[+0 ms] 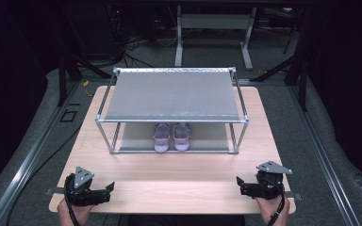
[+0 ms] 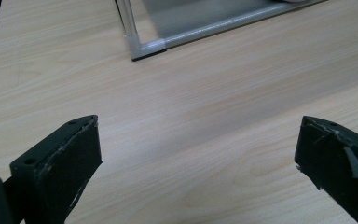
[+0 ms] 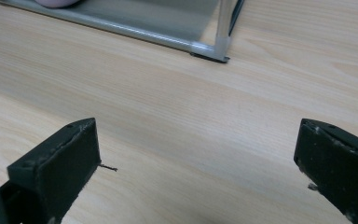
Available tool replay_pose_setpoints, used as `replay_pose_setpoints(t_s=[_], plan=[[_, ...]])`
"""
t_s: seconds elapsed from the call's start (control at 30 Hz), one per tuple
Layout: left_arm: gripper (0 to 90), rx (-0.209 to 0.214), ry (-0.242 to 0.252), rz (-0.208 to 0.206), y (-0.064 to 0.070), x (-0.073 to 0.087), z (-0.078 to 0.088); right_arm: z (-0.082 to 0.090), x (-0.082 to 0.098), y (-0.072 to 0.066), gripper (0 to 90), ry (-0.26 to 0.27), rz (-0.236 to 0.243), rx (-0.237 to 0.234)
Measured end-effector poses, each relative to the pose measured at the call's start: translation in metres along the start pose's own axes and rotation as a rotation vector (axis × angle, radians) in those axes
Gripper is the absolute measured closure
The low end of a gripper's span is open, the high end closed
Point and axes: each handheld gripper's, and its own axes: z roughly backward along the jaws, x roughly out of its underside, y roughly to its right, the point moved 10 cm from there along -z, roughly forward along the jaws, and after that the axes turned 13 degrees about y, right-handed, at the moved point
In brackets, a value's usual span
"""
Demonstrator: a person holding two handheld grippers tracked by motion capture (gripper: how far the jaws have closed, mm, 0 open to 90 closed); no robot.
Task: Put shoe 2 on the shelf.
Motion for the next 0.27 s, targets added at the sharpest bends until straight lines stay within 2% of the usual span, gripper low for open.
replay_pose_setpoints(t_s=[0.03,0.07,0.13,0.17,0.27], plan=[[0.4,0.0,-0.005,-0.002,-0.0003,0.0012,0.0001,0.001,0.0,-0.0006,0.0,0.014,-0.009,-0.027],[0.2,0.0,-0.003,-0.002,-0.0005,0.0018,0.0,0.0038,0.0004,0.0036,0.0,0.018,0.001,0.012],[0.1,0.0,0.005,0.005,-0.0013,0.0025,0.001,0.0044,-0.0007,0.004,0.0,0.034,0.001,0.015],[0.1,-0.005,0.01,0.008,-0.0024,0.003,0.0021,0.0038,-0.0017,0.0027,0.0,0.054,-0.002,-0.007],[0.1,-0.01,0.009,0.021,-0.0047,0.0073,0.0041,0.0017,0.0006,0.0061,0.0,0.045,-0.001,0.005]])
